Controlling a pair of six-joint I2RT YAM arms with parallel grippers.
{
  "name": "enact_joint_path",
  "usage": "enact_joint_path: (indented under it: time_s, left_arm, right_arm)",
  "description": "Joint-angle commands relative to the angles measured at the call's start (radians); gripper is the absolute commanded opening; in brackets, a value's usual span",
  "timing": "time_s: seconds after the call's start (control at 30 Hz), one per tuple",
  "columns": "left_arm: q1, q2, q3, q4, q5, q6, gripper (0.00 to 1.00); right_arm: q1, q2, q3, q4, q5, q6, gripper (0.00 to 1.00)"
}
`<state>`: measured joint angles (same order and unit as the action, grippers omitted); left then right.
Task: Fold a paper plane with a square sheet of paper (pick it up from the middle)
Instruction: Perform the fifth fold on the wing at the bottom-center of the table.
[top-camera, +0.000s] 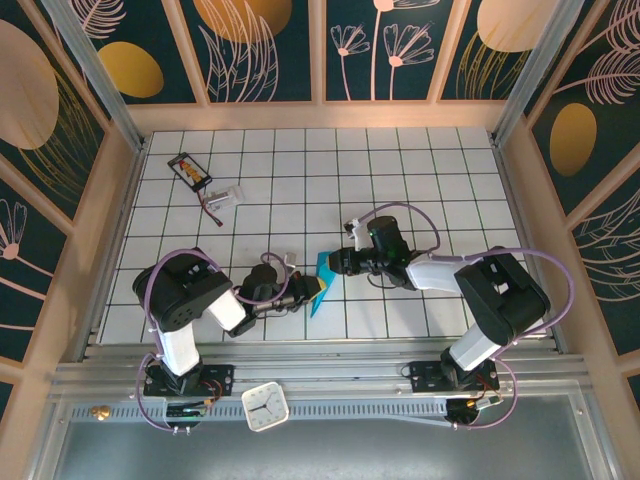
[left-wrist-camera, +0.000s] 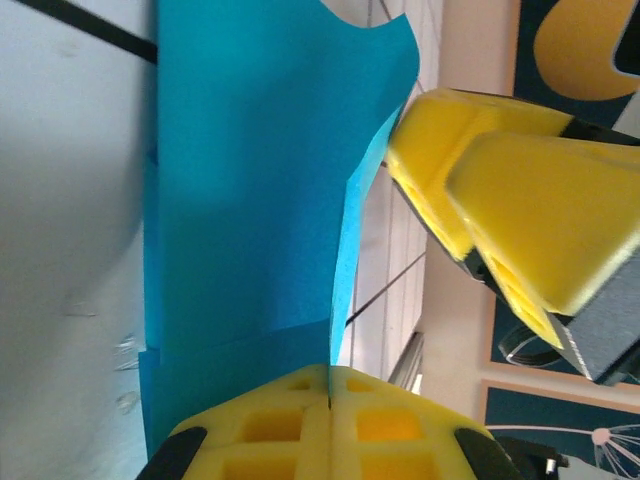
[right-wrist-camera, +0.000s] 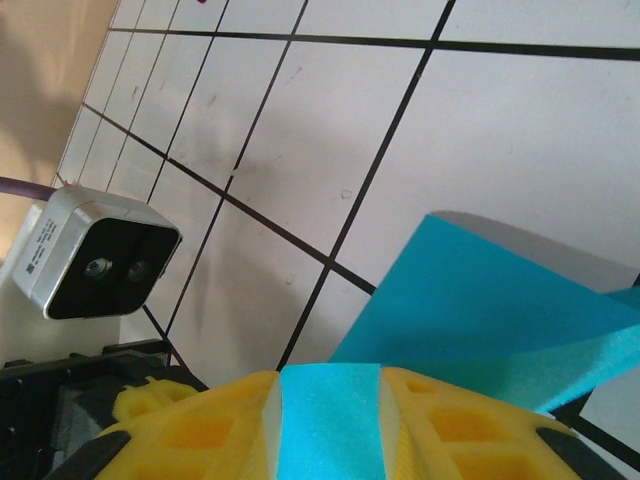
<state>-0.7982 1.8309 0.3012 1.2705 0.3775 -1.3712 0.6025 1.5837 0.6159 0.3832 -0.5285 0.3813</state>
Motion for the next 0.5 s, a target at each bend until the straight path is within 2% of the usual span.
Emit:
enact_joint_path:
  time_s: [0.0, 0.2, 0.47]
  left_arm:
    - [0.005, 0.006, 0.005, 0.102, -0.012, -0.028, 0.00]
    - [0.006, 0.059, -0.016, 0.187, -0.026, -0.115, 0.00]
    - [0.006, 0.065, -0.062, 0.188, -0.075, -0.174, 0.00]
  right_arm:
    - [-0.010, -0.045, 0.024, -0.029, -0.004, -0.035, 0.33]
    - [0.004, -0.021, 0.054, -0.051, -0.019, -0.071, 0.34]
    - [0.024, 0.049, 0.068, 0.009, -0.039, -0.061, 0.37]
